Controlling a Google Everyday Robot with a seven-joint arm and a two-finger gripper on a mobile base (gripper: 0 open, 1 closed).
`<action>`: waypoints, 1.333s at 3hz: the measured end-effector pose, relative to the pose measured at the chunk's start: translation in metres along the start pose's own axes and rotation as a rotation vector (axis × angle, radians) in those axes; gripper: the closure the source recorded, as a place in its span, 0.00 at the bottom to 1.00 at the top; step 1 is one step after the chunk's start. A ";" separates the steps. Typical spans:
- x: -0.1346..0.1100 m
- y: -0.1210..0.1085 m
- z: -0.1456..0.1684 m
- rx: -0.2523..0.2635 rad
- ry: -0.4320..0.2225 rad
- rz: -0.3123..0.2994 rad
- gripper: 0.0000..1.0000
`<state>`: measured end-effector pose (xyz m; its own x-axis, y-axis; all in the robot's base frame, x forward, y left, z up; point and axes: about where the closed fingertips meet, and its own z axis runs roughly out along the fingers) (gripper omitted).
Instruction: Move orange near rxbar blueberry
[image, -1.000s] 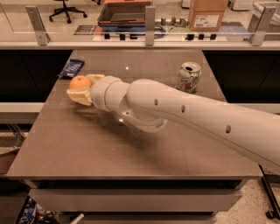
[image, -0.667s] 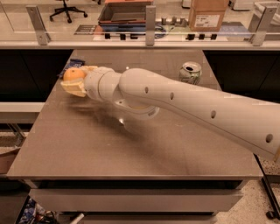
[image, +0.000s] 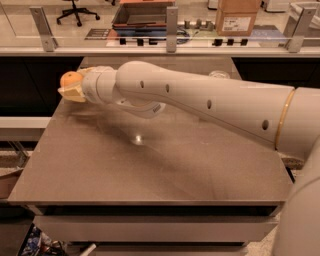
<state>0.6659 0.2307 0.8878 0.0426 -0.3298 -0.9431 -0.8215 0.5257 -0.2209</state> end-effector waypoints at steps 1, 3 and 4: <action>0.023 -0.031 0.014 0.034 0.052 0.013 1.00; 0.045 -0.066 0.027 0.069 0.075 0.061 0.83; 0.045 -0.064 0.028 0.066 0.074 0.060 0.60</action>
Offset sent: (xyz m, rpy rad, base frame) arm 0.1144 -0.0564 -0.0531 0.0048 0.1158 -0.1642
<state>0.7362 0.2039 0.8529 -0.0497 -0.3517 -0.9348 -0.7816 0.5964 -0.1828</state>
